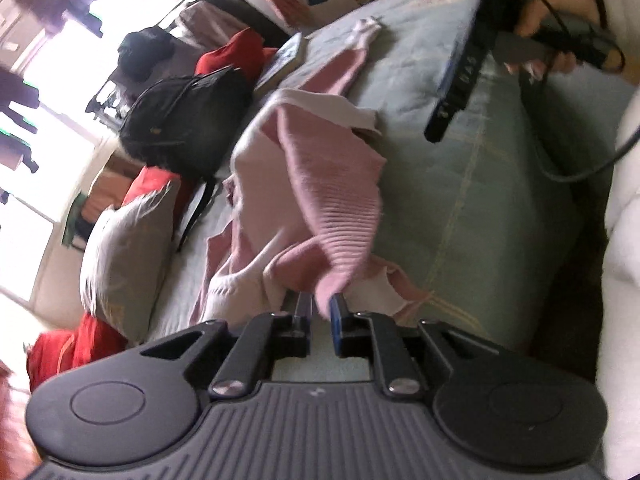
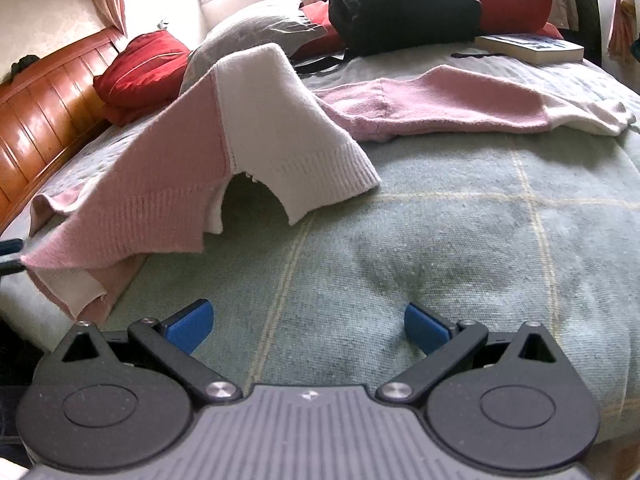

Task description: Fold clothes

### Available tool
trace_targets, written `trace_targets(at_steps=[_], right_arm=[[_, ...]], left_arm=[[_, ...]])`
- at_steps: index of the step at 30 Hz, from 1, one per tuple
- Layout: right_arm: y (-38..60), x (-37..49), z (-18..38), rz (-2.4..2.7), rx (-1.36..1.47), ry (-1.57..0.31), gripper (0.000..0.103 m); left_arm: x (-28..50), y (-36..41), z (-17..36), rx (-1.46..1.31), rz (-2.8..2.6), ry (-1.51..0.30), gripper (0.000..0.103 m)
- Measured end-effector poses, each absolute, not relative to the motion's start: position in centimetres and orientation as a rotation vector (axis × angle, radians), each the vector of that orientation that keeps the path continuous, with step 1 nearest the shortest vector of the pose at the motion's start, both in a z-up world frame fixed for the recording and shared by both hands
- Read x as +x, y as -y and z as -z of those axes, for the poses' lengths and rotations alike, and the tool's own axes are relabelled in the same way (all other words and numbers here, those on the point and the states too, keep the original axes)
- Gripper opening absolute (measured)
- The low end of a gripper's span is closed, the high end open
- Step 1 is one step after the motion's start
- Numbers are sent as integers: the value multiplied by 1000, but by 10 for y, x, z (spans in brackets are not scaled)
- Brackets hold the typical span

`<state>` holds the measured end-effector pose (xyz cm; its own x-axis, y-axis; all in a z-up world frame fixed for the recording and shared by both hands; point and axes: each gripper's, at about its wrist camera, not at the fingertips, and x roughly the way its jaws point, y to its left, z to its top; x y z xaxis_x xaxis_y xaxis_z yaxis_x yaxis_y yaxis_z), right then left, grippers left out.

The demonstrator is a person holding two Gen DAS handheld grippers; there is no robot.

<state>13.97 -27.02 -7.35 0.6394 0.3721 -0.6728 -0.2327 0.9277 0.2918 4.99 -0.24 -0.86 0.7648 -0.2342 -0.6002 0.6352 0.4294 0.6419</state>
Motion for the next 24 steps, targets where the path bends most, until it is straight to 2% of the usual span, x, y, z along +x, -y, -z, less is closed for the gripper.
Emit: trace_targets(at_steps=[3,5,7,9,15,24], right_arm=[[276,141,70,-361,224,-811,103],[282,143,67,-371,261,-811,103],[289,144,63,-367,286,-809,103],[291,142,60,-348,276,-799,103],[297,136,59,-332,277,-798,103],[298,144,59,-319,280,-794,103]], left_arm=[[61,-6,-8,844,536,-479,16],[73,-15,-17,723,501,-506,28],[89,-25,-21,603,457,-549,47],[109,-30,-19,516,432,-603,53],[154,-26,14,414,376,-743,59],[189,-22,63,237,385,-884,58]])
